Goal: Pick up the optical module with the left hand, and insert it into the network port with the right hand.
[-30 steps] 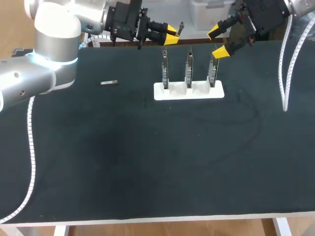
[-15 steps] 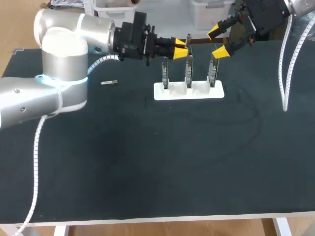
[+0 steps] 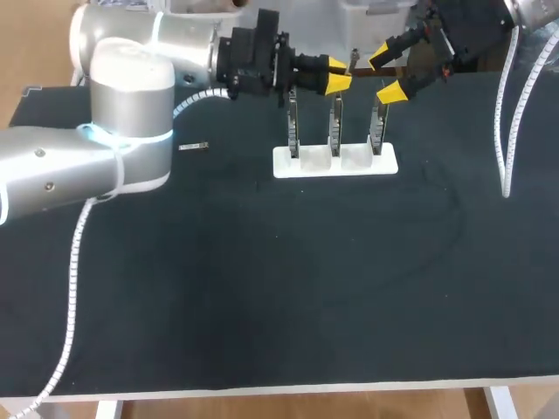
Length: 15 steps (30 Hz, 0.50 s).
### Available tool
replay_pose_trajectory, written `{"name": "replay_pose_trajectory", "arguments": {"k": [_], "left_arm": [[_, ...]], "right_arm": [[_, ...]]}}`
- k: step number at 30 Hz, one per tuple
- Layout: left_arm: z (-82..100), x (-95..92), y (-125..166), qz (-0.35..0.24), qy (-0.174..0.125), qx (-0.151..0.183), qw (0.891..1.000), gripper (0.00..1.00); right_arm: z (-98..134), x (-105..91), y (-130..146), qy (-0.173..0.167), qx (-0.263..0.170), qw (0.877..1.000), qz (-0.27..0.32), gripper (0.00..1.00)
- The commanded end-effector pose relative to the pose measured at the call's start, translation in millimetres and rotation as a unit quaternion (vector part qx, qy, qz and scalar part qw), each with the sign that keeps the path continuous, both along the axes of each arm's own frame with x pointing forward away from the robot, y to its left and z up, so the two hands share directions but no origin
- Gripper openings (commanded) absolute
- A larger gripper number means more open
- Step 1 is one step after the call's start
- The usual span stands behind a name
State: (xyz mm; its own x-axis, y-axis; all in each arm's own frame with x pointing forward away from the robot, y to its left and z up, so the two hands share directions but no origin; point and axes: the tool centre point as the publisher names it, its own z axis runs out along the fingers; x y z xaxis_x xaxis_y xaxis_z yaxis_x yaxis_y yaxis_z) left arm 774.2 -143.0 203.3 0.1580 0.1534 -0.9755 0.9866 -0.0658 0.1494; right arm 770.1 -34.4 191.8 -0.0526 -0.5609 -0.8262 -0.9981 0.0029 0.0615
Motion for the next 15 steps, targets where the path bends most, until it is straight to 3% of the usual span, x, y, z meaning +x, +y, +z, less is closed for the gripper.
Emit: {"name": "replay_pose_trajectory", "arguments": {"k": [1, 10, 15], "left_arm": [[-0.5, 10.1, -6.2, -0.018, 0.001, -0.004, 1.000, 0.00], [-18.8, 9.6, -21.4, -0.023, 0.020, -0.041, 0.999, 0.00], [-21.1, 8.2, -21.7, -0.019, 0.021, -0.042, 0.999, 0.00]], "right_arm": [[0.1, 0.8, 0.3, 0.000, 0.000, 1.000, 0.000, 1.00], [0.1, 0.8, 0.3, 0.000, 0.000, 1.000, 0.000, 1.00], [0.1, 0.8, 0.3, 0.000, 0.000, 1.000, 0.000, 1.00]]}}
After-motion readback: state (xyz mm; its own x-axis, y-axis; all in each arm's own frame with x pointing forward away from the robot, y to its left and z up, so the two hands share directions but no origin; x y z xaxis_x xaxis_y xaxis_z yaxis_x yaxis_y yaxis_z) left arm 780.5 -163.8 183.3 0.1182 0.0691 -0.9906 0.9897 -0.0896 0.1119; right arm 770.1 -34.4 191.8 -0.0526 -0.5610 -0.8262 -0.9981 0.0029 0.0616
